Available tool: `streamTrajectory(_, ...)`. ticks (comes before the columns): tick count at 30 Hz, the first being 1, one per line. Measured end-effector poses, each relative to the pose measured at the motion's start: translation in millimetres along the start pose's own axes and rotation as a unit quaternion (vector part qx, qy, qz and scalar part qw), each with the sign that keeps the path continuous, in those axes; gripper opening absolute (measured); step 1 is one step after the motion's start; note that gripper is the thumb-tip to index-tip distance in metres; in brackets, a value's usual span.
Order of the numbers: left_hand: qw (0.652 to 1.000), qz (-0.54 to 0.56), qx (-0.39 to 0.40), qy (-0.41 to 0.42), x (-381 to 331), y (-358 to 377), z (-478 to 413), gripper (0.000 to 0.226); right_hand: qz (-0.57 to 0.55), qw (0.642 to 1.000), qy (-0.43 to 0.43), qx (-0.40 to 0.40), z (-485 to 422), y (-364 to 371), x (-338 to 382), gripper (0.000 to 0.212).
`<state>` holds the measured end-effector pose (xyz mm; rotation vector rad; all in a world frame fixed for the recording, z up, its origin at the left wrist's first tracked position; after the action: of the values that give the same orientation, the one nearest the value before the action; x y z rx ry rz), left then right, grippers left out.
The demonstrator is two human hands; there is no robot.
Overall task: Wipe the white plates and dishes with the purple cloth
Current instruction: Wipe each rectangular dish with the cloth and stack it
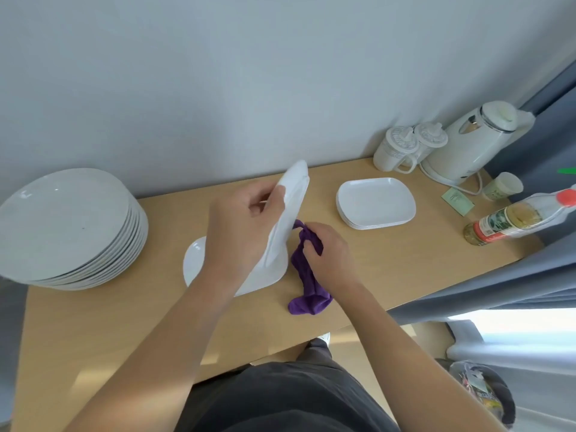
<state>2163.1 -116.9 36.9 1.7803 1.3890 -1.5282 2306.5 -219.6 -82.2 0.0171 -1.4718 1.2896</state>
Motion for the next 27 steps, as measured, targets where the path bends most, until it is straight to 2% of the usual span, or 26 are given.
streamTrajectory(3,0.995,-0.062,0.024,0.080,-6,36,0,0.019,-0.028,0.999,0.033,0.014,-16,-34,-6,0.035)
streamTrajectory(5,0.979,-0.128,0.042,0.151,-10,64,-1,0.026,-0.131,0.989,0.070,0.013,-25,-64,-5,0.032)
streamTrajectory(8,0.936,-0.232,0.076,0.255,-18,113,2,0.026,-0.293,0.949,0.113,0.013,-38,-102,-5,0.029)
streamTrajectory(11,0.906,-0.282,0.120,0.291,-9,167,5,0.026,-0.268,0.953,0.139,0.017,-53,-125,-23,0.042)
streamTrajectory(13,0.902,-0.275,0.160,0.290,-1,191,5,0.028,-0.242,0.959,0.149,0.004,-62,-133,-39,0.038)
streamTrajectory(16,0.919,-0.237,0.195,0.246,3,218,-2,0.035,-0.233,0.962,0.145,-0.015,-80,-155,-66,0.033)
streamTrajectory(19,0.941,-0.265,0.146,0.150,21,221,-16,0.033,-0.250,0.957,0.144,-0.033,-96,-180,-90,0.033)
streamTrajectory(21,0.933,-0.328,0.117,0.093,38,218,-26,0.033,-0.270,0.948,0.167,-0.036,-108,-194,-110,0.031)
streamTrajectory(23,0.922,-0.365,0.124,0.021,55,219,-34,0.037,-0.289,0.940,0.179,-0.028,-121,-203,-129,0.030)
streamTrajectory(27,0.944,-0.297,0.113,-0.091,77,229,-37,0.027,-0.300,0.936,0.186,-0.019,-142,-210,-154,0.034)
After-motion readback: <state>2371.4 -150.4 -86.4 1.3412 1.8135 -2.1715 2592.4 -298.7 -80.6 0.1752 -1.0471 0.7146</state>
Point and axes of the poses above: each hand's wrist, its own z-axis away from the middle knuckle, its own y-axis out of the palm, x = y × z, the point moved 6 cm from there along -z, towards the middle knuckle, and after that the axes turned 13 degrees about y, right-handed, at the moved point
